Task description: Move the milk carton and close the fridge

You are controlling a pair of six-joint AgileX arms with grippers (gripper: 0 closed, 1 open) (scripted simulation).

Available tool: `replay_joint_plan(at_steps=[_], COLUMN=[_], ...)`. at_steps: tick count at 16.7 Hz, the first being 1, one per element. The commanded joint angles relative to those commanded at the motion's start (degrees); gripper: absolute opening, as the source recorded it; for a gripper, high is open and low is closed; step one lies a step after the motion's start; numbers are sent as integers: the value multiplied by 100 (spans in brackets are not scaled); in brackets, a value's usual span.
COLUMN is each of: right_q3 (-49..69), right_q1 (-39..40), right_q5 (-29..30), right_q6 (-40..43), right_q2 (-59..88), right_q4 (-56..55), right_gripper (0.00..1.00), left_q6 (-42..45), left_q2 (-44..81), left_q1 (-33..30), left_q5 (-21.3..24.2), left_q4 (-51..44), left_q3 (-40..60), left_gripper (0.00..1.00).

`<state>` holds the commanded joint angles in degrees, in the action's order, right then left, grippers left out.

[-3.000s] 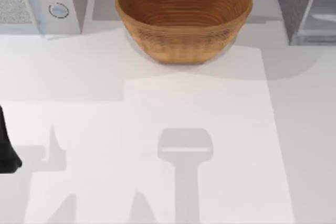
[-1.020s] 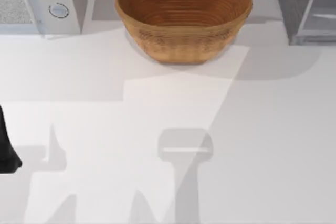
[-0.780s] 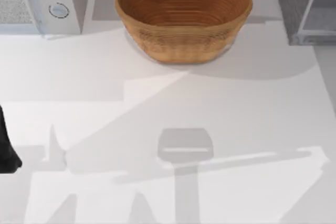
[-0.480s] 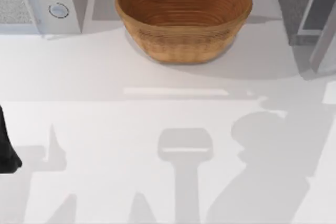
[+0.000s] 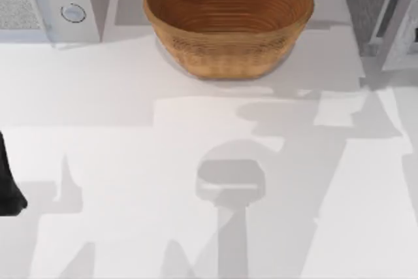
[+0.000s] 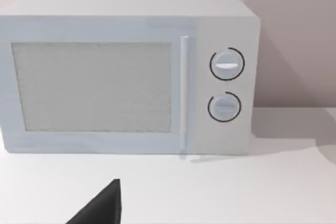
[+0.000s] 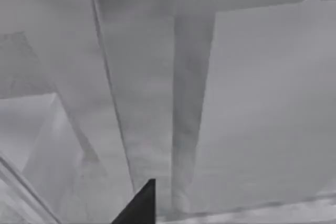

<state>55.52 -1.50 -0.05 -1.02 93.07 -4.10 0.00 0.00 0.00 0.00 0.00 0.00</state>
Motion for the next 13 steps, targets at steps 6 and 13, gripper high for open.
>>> replay_joint_plan(at_steps=[6,13], right_q3=[205,1590], right_q1=[-85,-54], right_q5=[28,38], right_q6=[1,27], right_q2=[240,1359], right_q4=[82,363], right_gripper=[100,100], left_q6=[0,0], left_q2=[0,0], left_q1=[0,0], left_q5=[0,0], left_q4=[0,0], left_q3=[0,0], left_gripper=[100,100])
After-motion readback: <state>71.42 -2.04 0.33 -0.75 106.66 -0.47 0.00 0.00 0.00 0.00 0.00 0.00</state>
